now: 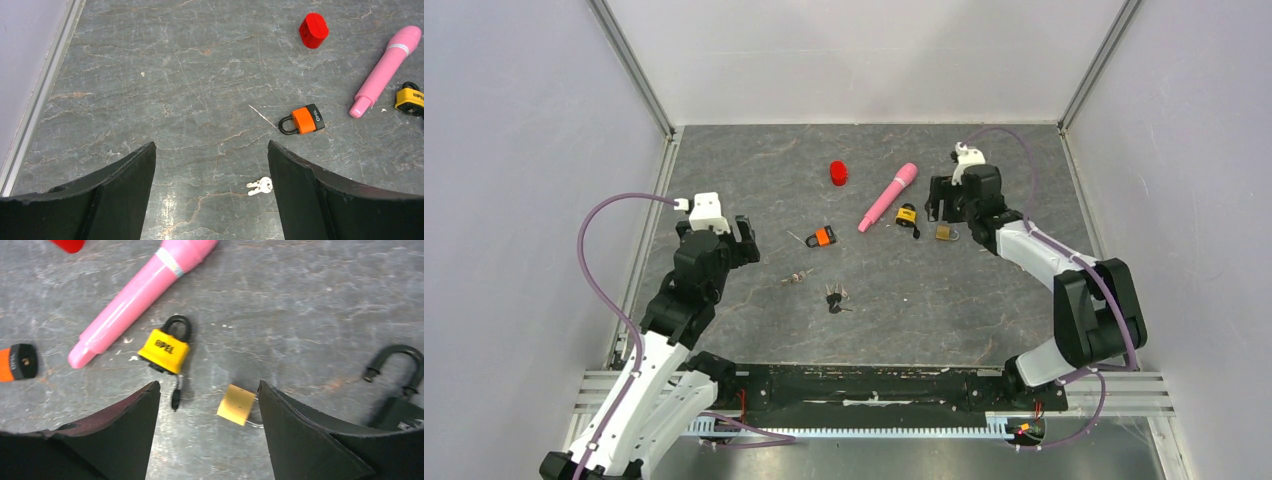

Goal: Unlock with the key

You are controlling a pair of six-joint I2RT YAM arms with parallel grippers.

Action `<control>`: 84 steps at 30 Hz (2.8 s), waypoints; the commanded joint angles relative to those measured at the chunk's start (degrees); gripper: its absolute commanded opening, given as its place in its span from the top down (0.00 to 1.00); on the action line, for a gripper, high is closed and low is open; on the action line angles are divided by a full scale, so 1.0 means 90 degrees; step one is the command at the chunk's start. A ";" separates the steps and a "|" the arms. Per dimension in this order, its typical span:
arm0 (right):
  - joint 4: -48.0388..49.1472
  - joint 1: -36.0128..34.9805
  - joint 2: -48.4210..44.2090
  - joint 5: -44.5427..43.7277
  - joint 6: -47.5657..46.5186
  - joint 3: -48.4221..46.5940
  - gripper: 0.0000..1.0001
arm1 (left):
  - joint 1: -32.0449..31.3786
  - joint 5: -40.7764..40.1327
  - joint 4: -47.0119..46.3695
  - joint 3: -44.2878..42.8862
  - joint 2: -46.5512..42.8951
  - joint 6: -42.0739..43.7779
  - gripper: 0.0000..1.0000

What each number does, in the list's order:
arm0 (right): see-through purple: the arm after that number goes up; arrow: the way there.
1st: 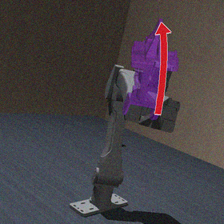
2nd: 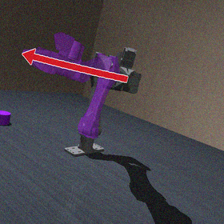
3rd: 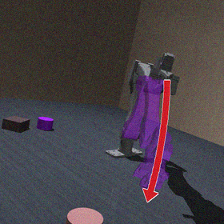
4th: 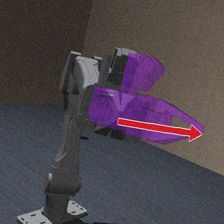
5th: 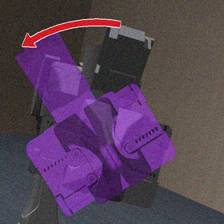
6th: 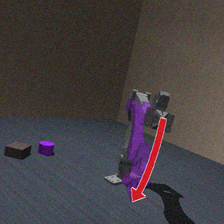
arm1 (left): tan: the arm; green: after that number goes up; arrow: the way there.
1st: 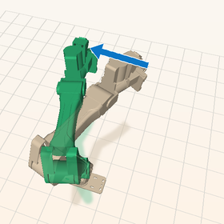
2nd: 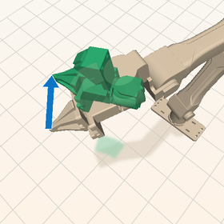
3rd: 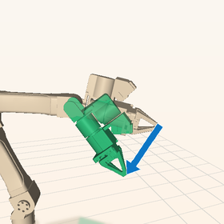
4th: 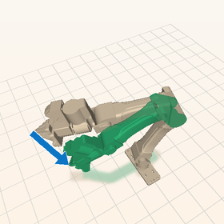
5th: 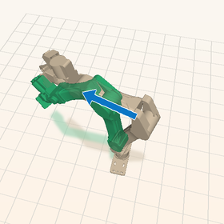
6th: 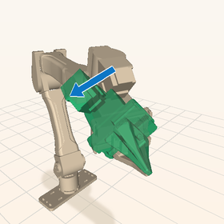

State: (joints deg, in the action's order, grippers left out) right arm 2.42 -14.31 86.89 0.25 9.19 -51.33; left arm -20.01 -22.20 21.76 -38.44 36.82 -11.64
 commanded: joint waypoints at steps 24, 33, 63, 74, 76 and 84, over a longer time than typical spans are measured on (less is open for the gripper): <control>0.0653 -0.0890 0.1544 0.0086 0.0229 -0.0316 0.37 | -0.0032 0.0318 -0.0123 -0.0135 0.0251 0.0007 0.14; 0.0706 -0.0977 0.1748 0.0031 0.0081 -0.0291 0.45 | -0.0030 0.0318 -0.0108 -0.0142 0.0451 0.0004 0.14; 0.0268 -0.1324 0.1376 -0.0081 -0.0963 -0.0116 1.00 | -0.0027 0.0228 0.0017 -0.0220 0.0665 0.0058 0.15; 0.0221 -0.1736 0.0893 0.0661 -0.1872 0.0474 1.00 | -0.0028 0.0415 0.0037 -0.0247 0.0785 0.0014 0.15; 0.0147 -0.1779 0.0880 0.0819 -0.1996 0.0472 1.00 | -0.0027 0.0425 0.0043 -0.0256 0.0795 0.0023 0.15; -0.0073 -0.1897 0.0778 0.0869 -0.2309 0.0450 1.00 | -0.0029 0.0454 0.0042 -0.0252 0.0885 0.0014 0.15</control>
State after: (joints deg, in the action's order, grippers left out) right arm 2.61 -30.72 96.23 6.57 -9.02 -47.20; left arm -20.03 -18.92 22.74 -38.61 44.34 -11.64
